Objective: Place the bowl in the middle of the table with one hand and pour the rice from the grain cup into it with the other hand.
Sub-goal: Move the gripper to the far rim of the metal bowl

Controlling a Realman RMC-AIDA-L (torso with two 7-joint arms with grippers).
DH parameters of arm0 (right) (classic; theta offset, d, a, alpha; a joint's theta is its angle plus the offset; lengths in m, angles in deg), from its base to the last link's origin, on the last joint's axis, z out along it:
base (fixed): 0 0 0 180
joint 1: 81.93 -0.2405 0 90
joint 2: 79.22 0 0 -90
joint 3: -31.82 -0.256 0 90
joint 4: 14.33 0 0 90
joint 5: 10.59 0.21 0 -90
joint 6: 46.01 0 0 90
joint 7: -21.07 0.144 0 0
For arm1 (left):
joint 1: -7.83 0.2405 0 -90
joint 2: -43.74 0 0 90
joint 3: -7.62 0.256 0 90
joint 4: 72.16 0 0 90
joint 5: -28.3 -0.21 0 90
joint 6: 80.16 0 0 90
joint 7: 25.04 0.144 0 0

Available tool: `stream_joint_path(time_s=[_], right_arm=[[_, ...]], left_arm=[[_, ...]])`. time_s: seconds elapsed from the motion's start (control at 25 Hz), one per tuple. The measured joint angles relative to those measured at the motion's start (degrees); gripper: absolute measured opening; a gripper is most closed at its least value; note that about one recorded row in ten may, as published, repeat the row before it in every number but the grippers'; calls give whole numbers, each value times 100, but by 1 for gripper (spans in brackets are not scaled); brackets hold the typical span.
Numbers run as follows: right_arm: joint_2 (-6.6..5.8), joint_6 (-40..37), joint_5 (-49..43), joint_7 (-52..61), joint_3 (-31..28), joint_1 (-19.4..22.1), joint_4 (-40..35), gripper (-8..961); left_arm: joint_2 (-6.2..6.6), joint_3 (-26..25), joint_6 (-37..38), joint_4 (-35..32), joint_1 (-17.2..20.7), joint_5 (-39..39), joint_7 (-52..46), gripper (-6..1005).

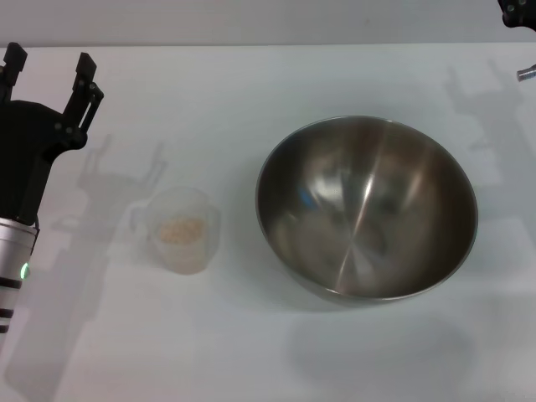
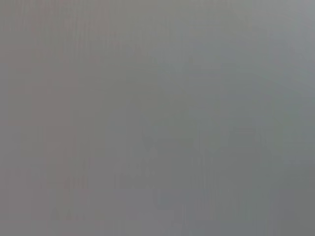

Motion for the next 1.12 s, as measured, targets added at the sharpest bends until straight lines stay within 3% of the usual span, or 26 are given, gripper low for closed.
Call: stream_joint_path(time_s=[0.36,0.56,0.68,0.72,0.76,0.88,0.92,0.96,1.08,1.12], right_arm=[[5,211,0,-4,3,-14,-213,679],[2,1231,43,169,-76,129,-1118,679],[-8,2427,48,391,-105,388,-2134,679],[-6,3328,34,452,-131,597,-2904,678],[-6,3328,34,452,-131,597,-2904,678],[4,4847,20,474,-142,908,-4150,678],[8,6063,32,477,-164,1080,-5040,678],[8,6063,32,477,-164,1080,-5040,678],[10,8062,55,479,-348,1223,-6285,678],[9,9434,72,480,-573,1240,-7054,678]], left_arm=[[0,0,-11,0,18,13,-5,807],[0,0,0,0,69,-4,-5,805],[0,1,14,0,76,-7,-5,805],[0,7,22,0,79,-7,-5,804],[0,7,22,0,79,-7,-5,804],[1,12,36,-7,93,-8,-5,803],[1,12,36,-7,93,-8,-5,803],[1,12,36,-7,93,-8,-5,803],[8,-8,52,-62,110,12,-5,802],[8,-9,54,-68,110,17,-5,802]])
